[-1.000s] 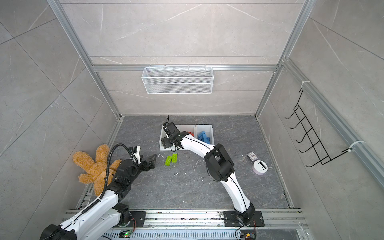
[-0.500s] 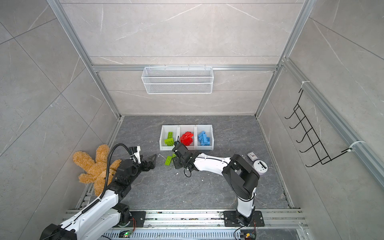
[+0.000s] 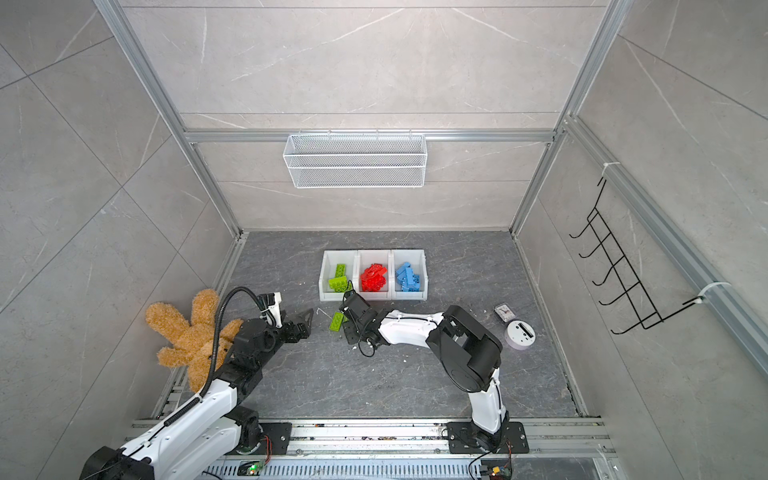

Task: Sort the legos into containers by color
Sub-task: 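Move the right gripper down to one of the two flat lime-green bricks, then close the right gripper on the flat lime-green brick and lift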

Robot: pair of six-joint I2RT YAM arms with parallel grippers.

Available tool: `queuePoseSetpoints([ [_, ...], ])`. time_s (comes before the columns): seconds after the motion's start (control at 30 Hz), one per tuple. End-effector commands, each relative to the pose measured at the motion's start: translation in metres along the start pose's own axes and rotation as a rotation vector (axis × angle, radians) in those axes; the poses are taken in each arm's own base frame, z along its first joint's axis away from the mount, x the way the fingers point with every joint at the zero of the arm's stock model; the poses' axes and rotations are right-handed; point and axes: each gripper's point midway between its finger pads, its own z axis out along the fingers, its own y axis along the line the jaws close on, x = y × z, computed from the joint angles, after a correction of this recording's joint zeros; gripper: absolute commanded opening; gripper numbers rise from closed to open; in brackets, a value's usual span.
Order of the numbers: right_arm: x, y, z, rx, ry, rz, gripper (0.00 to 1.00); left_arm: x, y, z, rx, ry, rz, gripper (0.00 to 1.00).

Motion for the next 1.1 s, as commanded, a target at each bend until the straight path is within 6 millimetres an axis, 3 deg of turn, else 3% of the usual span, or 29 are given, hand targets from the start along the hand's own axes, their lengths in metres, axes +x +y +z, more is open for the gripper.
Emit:
queuePoseSetpoints([
  [0.0, -0.006, 0.006, 0.004, 0.007, -0.008, 0.007, 0.53, -0.015, -0.009, -0.001, 0.038, -0.054, 0.005, 0.99],
  [0.23, -0.009, 0.007, 0.020, 0.024, 0.006, 0.000, 0.56, -0.015, -0.009, -0.002, 0.037, -0.053, 0.006, 0.99],
  [0.6, -0.011, -0.010, 0.036, 0.097, 0.011, 0.018, 0.58, -0.016, -0.006, -0.003, 0.022, -0.059, 0.011, 0.99],
  [0.8, -0.010, -0.017, 0.035, 0.134, 0.001, 0.012, 0.46, -0.016, -0.006, -0.003, 0.019, -0.057, 0.009, 0.99],
  [1.07, -0.011, -0.021, 0.028, 0.141, -0.018, 0.006, 0.39, -0.015, -0.006, -0.003, 0.021, -0.055, 0.007, 0.99],
])
